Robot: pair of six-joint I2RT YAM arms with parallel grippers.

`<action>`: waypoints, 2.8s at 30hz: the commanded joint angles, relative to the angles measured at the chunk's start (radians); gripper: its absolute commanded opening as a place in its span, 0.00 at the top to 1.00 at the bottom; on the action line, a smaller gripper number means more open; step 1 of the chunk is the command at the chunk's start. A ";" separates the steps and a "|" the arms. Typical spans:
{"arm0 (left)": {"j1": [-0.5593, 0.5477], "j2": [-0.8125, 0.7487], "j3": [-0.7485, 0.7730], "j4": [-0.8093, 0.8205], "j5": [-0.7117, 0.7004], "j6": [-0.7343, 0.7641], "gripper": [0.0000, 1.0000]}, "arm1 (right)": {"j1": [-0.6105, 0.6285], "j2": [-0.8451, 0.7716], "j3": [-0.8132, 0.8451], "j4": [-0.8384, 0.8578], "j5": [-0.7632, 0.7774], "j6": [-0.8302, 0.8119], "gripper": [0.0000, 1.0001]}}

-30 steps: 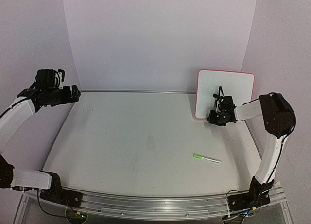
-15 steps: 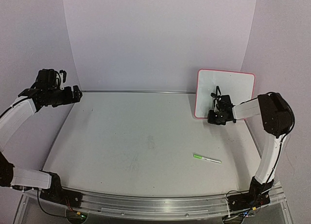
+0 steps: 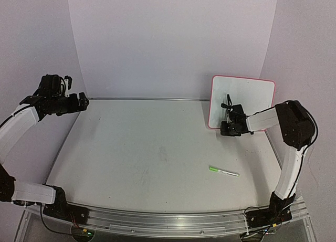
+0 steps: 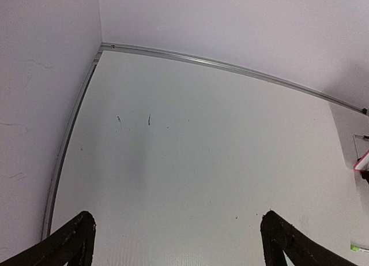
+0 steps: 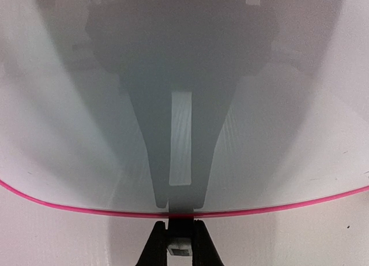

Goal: Write a sentence on the whiteboard
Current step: Pick up the whiteboard stand from the corner of the board, then move the whiteboard stand to the center of the board, then pick up the whiteboard marker from the center of the board.

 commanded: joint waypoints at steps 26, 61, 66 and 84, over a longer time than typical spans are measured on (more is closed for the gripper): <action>-0.003 -0.023 0.008 0.010 0.002 0.000 0.01 | 0.548 -0.053 0.035 0.024 0.120 0.199 1.00; -0.003 -0.023 0.007 0.004 0.001 0.002 0.01 | 0.795 -0.070 0.128 -0.195 0.147 0.260 0.43; -0.003 -0.018 0.007 0.004 0.004 0.001 0.01 | 0.795 -0.212 0.038 -0.337 0.154 0.297 0.33; -0.003 -0.008 0.008 0.005 0.025 0.000 0.01 | 0.440 -0.526 -0.266 -0.701 -0.076 0.372 0.26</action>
